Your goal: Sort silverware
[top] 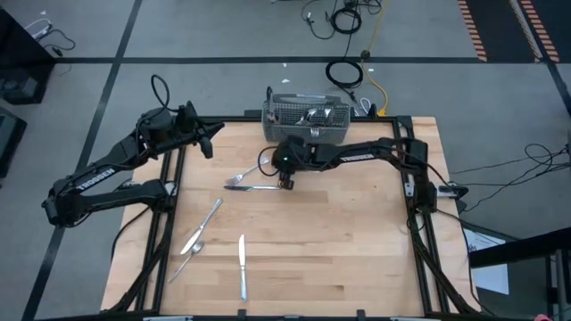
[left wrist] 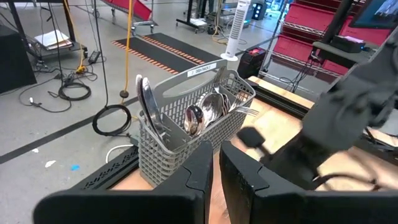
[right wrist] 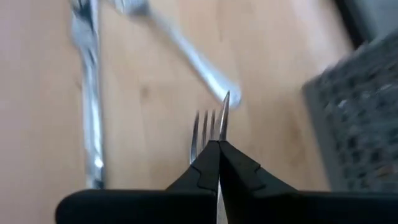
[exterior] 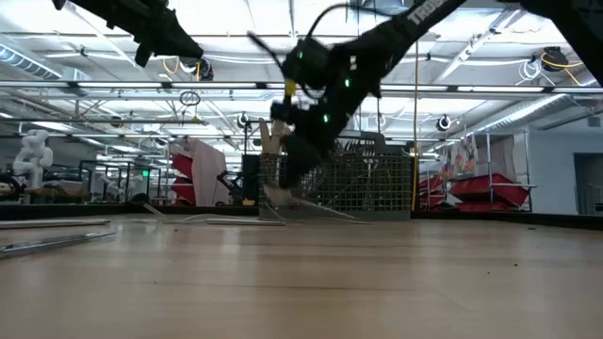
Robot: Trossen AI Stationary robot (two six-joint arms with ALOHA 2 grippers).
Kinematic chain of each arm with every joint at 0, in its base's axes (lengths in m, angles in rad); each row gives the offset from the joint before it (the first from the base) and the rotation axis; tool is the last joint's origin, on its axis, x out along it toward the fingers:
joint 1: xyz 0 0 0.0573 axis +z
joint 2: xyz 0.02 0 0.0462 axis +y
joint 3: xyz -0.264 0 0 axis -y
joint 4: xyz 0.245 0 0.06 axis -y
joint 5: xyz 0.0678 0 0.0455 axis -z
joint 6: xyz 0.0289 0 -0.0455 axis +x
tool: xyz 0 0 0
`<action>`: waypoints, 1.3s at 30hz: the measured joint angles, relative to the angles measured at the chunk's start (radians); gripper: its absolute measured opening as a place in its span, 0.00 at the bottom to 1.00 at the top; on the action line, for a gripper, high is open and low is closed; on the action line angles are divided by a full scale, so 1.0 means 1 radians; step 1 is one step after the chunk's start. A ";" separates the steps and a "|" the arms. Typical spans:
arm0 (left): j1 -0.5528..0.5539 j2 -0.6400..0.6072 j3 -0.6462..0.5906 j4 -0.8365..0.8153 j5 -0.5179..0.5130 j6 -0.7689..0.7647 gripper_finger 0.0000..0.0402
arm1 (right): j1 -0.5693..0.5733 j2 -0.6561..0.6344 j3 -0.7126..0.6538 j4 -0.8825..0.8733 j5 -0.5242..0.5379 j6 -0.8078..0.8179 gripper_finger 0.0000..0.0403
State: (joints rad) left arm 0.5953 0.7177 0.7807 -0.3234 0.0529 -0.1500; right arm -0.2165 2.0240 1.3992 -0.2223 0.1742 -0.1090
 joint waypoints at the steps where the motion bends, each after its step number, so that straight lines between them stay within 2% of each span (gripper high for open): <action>1: 0.000 0.000 0.000 0.000 0.000 0.000 0.09 | 0.002 -0.014 0.009 0.001 -0.003 0.008 0.00; 12: 0.000 0.000 0.000 0.000 -0.002 -0.001 0.09 | 0.002 -0.214 0.136 0.043 -0.015 0.059 0.00; 18: 0.000 0.000 0.000 0.000 -0.003 -0.002 0.09 | -0.021 -0.306 0.149 0.067 0.011 0.041 0.00; 25: 0.000 0.017 0.000 -0.057 -0.005 -0.002 0.09 | -0.015 -0.333 0.148 -0.068 0.006 0.037 0.00; 28: 0.000 0.072 0.000 -0.213 0.000 0.007 0.09 | 0.008 -0.349 0.147 -0.159 0.003 0.020 0.00; 31: -0.008 0.169 -0.002 -0.317 0.050 0.088 0.11 | 0.033 -0.415 0.147 -0.230 0.003 -0.014 0.00; 35: -0.044 0.332 -0.002 -0.205 0.157 0.215 0.17 | 0.058 -0.520 0.148 -0.339 0.005 -0.036 0.01; 39: -0.094 0.499 -0.001 -0.082 0.241 0.378 0.27 | 0.069 -0.623 0.148 -0.450 0.007 -0.019 0.08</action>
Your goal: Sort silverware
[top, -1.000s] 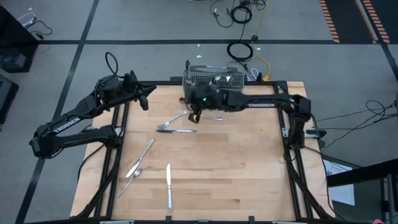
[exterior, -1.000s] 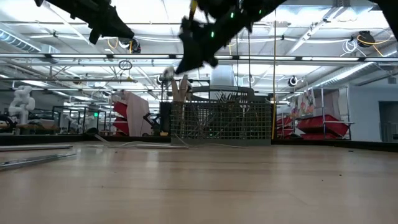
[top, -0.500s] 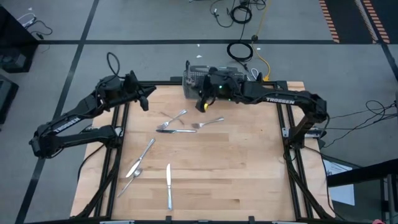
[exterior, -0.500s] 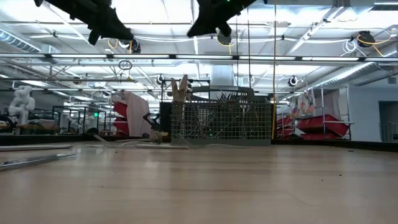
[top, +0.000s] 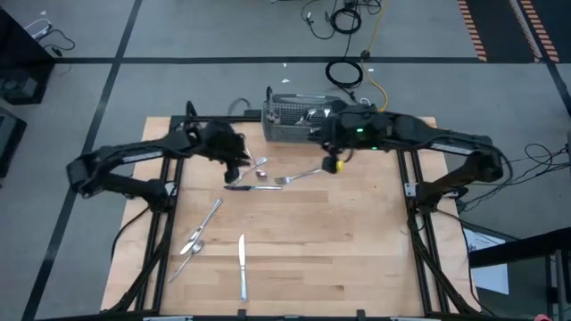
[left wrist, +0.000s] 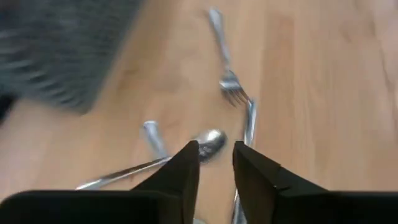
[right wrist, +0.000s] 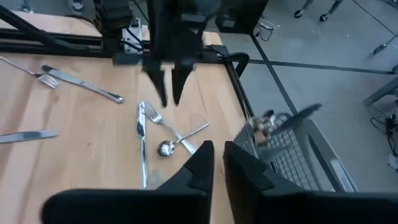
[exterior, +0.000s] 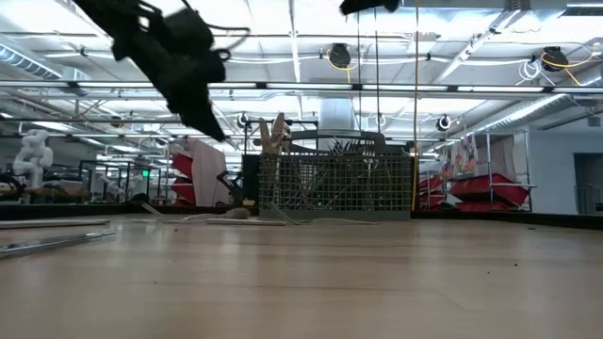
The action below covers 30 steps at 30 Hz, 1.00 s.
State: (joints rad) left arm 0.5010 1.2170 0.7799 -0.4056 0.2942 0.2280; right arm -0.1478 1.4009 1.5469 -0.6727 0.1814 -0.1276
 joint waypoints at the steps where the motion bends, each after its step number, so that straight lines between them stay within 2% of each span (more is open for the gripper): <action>1: -0.016 0.037 0.000 0.012 0.004 0.053 0.29 | 0.000 -0.022 0.001 -0.024 0.000 0.011 0.10; 5: -0.068 0.164 0.003 0.034 -0.012 0.238 0.34 | -0.001 -0.088 0.001 -0.107 0.000 0.063 0.18; 11: -0.114 0.300 0.009 0.069 -0.170 0.335 0.36 | -0.001 -0.150 0.001 -0.163 0.000 0.112 0.25; 19: -0.178 0.366 0.009 0.200 -0.234 0.331 0.36 | -0.001 -0.157 0.000 -0.229 -0.001 0.115 0.27; 27: -0.231 0.367 0.009 0.217 -0.276 0.321 0.36 | -0.001 -0.157 0.000 -0.258 -0.004 0.111 0.27; 30: -0.246 0.367 0.009 0.219 -0.329 0.266 0.36 | -0.001 -0.157 0.000 -0.259 -0.004 0.100 0.27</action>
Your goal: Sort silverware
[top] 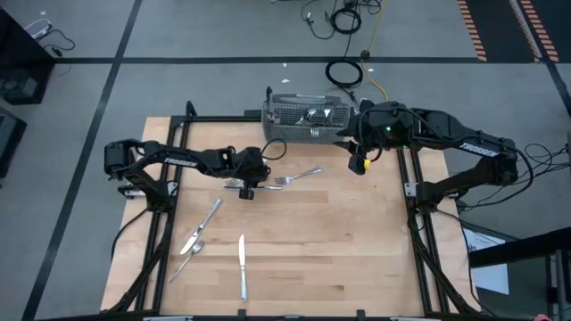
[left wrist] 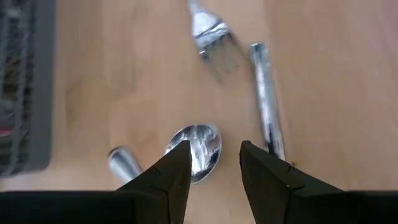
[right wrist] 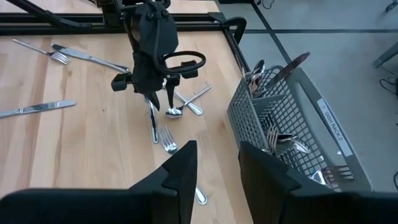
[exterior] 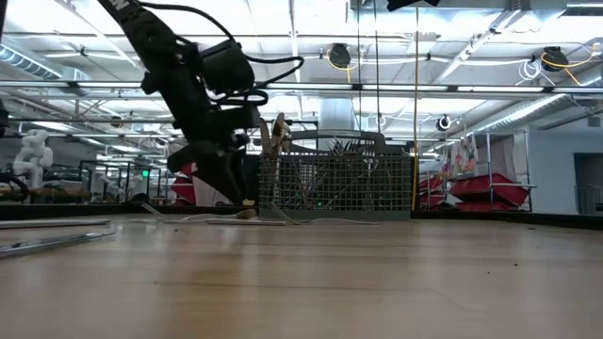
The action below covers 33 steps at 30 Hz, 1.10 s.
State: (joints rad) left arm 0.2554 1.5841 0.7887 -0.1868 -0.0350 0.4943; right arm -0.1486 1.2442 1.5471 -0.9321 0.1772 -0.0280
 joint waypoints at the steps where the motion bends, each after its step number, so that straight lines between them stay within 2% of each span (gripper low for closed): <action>1: -0.003 0.000 0.000 0.000 -0.015 -0.012 0.36 | 0.000 0.000 0.000 -0.001 0.000 -0.005 0.27; 9: -0.042 0.033 0.000 0.029 -0.033 -0.087 0.36 | 0.000 0.000 0.000 -0.002 -0.024 -0.010 0.27; 13: -0.067 0.058 0.001 0.058 -0.135 -0.119 0.36 | 0.000 0.000 0.000 -0.003 -0.026 -0.009 0.27; 21: -0.088 0.132 0.001 0.090 -0.230 -0.247 0.35 | 0.000 0.000 0.000 -0.005 -0.051 0.007 0.27; 24: -0.089 0.142 0.001 0.101 -0.261 -0.300 0.27 | 0.000 0.000 0.000 -0.005 -0.053 0.026 0.27; 28: -0.088 0.145 0.000 0.122 -0.284 -0.324 0.05 | 0.000 0.000 0.000 -0.005 -0.053 0.058 0.27; 33: -0.094 0.141 0.001 0.110 -0.351 -0.325 0.02 | 0.011 -0.004 0.000 -0.004 -0.048 0.072 0.27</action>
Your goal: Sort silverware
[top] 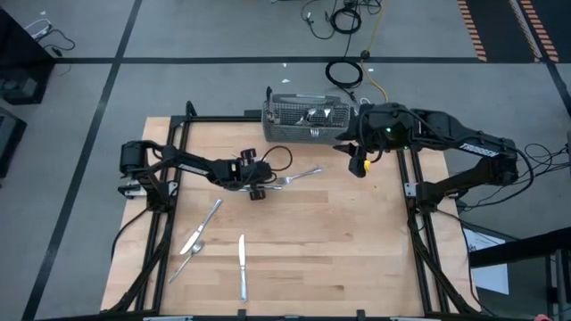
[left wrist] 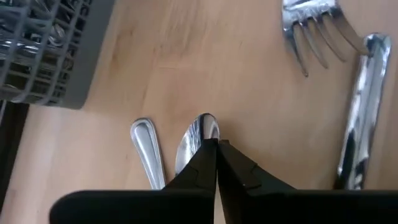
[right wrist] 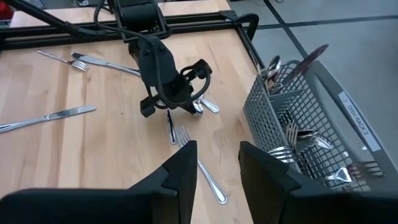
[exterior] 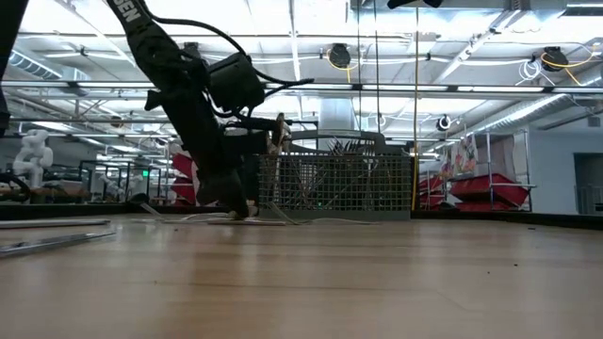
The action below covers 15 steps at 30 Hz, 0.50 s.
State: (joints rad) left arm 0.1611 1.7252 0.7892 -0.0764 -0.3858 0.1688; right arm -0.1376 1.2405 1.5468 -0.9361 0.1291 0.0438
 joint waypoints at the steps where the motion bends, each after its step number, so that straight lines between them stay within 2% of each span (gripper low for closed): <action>1: 0.000 -0.004 0.004 -0.018 0.001 -0.003 0.01 | 0.005 -0.003 0.000 0.001 0.001 0.000 0.27; 8: -0.014 -0.023 0.137 -0.171 0.023 -0.044 0.01 | 0.010 -0.070 0.000 0.003 0.008 0.008 0.27; 15: -0.025 -0.053 0.309 -0.395 0.123 -0.160 0.00 | 0.010 -0.188 0.000 -0.028 0.109 0.003 0.27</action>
State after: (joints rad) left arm 0.1363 1.6722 1.0985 -0.4712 -0.2632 0.0083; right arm -0.1280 1.0528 1.5467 -0.9639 0.2380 0.0463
